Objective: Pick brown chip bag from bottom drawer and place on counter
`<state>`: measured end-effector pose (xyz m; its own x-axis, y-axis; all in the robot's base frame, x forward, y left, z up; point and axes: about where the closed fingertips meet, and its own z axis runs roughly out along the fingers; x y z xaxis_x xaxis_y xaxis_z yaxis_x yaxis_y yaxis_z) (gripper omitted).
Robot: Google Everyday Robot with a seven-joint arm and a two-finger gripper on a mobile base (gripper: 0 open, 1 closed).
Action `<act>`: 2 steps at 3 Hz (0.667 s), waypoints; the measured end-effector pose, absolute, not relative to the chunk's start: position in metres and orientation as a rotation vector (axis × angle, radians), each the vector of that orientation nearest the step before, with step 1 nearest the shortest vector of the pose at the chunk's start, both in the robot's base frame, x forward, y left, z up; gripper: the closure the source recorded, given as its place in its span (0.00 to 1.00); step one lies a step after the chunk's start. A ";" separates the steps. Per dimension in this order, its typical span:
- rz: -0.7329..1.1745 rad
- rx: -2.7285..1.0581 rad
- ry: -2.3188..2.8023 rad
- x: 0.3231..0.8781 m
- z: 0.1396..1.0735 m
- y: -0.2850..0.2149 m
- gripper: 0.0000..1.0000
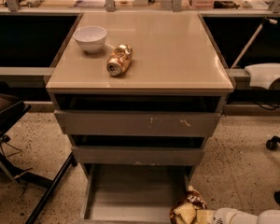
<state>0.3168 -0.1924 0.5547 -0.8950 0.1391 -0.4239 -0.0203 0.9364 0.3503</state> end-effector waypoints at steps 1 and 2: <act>0.542 0.058 2.646 0.327 0.553 -0.185 1.00; 0.633 0.040 2.528 0.368 0.613 -0.167 1.00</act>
Offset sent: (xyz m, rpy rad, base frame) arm 0.1194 0.0460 0.1834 0.2015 -0.3062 0.0659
